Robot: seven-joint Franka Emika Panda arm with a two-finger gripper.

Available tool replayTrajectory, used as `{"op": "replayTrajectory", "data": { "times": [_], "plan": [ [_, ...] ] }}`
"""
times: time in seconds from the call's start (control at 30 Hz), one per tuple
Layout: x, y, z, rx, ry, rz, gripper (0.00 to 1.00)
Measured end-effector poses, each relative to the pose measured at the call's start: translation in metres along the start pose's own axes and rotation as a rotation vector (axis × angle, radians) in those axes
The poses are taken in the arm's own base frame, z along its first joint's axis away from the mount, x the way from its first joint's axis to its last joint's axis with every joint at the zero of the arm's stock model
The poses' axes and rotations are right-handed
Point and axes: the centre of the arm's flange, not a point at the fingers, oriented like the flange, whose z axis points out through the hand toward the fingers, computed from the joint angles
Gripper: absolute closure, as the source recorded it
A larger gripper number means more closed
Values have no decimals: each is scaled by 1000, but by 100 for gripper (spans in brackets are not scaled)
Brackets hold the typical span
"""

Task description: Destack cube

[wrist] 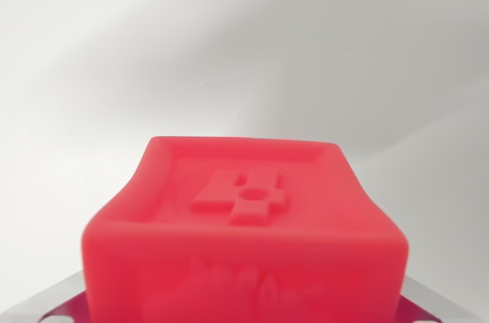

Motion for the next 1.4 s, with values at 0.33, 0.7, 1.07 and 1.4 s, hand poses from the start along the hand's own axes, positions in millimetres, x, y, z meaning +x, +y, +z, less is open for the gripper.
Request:
{"op": "replayTrajectory", "data": {
  "times": [0.33,0.7,1.07,1.4],
  "plan": [
    [0,0,23,0,0,0,100],
    [0,0,44,1,0,0,100],
    [0,-1,58,1,0,0,100],
    [0,-1,64,1,0,1,100]
  ]
}}
